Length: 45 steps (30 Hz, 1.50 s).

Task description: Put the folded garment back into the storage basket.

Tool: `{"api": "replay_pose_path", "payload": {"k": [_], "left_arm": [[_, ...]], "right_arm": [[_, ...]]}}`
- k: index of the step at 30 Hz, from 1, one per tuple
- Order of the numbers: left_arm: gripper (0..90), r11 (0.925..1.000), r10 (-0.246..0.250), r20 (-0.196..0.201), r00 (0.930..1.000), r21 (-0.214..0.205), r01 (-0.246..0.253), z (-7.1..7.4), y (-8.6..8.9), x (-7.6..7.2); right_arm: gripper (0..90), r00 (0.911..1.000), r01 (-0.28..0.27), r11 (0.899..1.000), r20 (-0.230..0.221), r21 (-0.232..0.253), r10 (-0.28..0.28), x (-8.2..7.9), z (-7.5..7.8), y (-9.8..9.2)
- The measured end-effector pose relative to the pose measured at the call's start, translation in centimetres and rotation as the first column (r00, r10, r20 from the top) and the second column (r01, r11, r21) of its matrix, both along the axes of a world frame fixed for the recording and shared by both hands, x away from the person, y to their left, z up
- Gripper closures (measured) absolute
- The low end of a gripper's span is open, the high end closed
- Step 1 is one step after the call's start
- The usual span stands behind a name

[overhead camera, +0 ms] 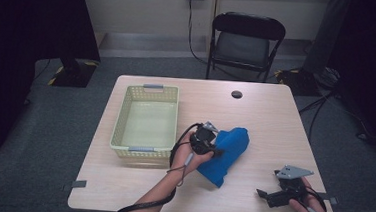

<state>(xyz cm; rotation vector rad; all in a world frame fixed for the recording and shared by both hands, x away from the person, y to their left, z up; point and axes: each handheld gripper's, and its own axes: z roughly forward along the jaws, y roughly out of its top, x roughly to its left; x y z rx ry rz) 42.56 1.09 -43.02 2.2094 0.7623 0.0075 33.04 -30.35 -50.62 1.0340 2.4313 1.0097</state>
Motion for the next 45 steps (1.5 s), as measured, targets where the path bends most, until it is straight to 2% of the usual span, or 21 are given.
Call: {"api": "replay_pose_path", "payload": {"k": [4, 22, 25, 33, 45], "left_arm": [[76.7, 0.9999, 0.012, 0.017, 0.9998, 0.004, -0.012, 1.2, 0.7, 0.0], [77.0, 0.9976, 0.069, 0.024, 0.9974, -0.015, -0.068, 5.7, 4.3, 0.4], [77.0, 0.9968, 0.080, 0.036, 0.9962, -0.012, -0.079, 6.5, 4.9, 0.4], [77.1, 0.9941, 0.109, 0.035, 0.9935, -0.008, -0.108, 7.7, 6.5, 0.9], [77.3, 0.9867, 0.163, 0.056, 0.9851, -0.013, -0.162, 10.2, 9.0, 1.1]], "right_arm": [[0.0, 1.0000, -0.001, 1.000, 0.001, 0.000, 0.001, 0.0, 0.0, 0.0], [0.0, 1.0000, 0.000, 1.000, 0.000, 0.000, 0.000, 0.0, 0.0, 0.0], [0.0, 1.0000, -0.001, 1.000, 0.000, 0.000, 0.001, 0.0, 0.0, 0.0], [0.0, 1.0000, 0.000, 1.000, 0.000, 0.000, 0.000, 0.0, 0.0, 0.0], [0.0, 1.0000, 0.000, 1.000, 0.001, 0.000, 0.000, 0.0, 0.0, 0.0]]}}
